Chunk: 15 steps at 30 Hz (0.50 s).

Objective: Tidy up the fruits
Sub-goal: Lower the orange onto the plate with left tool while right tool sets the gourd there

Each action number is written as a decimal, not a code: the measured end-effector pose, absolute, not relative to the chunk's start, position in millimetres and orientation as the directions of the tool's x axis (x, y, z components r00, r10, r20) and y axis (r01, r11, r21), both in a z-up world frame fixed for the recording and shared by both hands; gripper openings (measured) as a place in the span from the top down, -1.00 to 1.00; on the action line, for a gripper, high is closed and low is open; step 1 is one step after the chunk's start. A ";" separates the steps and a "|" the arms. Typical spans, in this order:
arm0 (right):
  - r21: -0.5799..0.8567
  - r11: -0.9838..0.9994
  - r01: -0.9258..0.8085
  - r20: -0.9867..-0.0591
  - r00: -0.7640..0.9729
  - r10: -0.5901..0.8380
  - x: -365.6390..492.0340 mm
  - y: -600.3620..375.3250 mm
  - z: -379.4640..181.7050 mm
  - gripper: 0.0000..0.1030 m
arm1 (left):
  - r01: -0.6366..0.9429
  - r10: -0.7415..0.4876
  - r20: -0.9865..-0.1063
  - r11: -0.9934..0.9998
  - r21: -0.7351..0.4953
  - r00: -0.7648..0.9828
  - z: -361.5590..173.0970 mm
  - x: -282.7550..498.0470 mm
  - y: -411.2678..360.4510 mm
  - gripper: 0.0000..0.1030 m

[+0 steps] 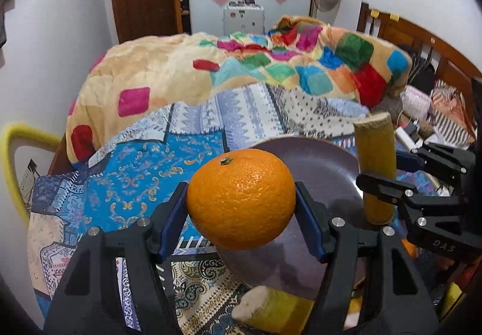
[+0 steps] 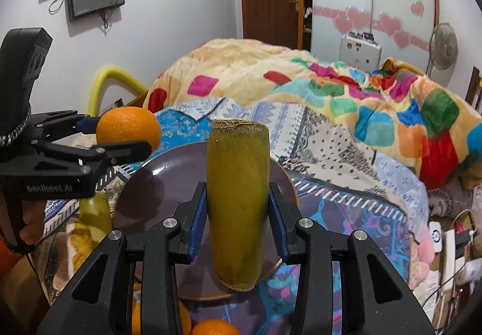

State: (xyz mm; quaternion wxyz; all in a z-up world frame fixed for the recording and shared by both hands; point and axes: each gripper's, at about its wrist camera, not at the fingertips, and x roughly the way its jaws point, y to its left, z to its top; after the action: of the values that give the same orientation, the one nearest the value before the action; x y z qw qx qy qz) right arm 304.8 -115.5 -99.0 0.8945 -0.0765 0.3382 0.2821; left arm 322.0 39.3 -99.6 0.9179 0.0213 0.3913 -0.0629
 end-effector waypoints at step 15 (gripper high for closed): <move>0.067 0.836 -0.544 -0.718 0.555 0.419 332.6 -101.4 -122.2 0.32 | 0.192 -0.149 -0.806 0.980 -0.044 0.573 -127.2 352.5 28.7 -0.31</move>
State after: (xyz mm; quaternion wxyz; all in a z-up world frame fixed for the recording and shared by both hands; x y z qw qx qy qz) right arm 332.6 -101.4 -122.2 0.8781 -0.0816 0.3835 0.2744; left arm 352.5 28.7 -127.2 0.8864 0.0240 0.4522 -0.0960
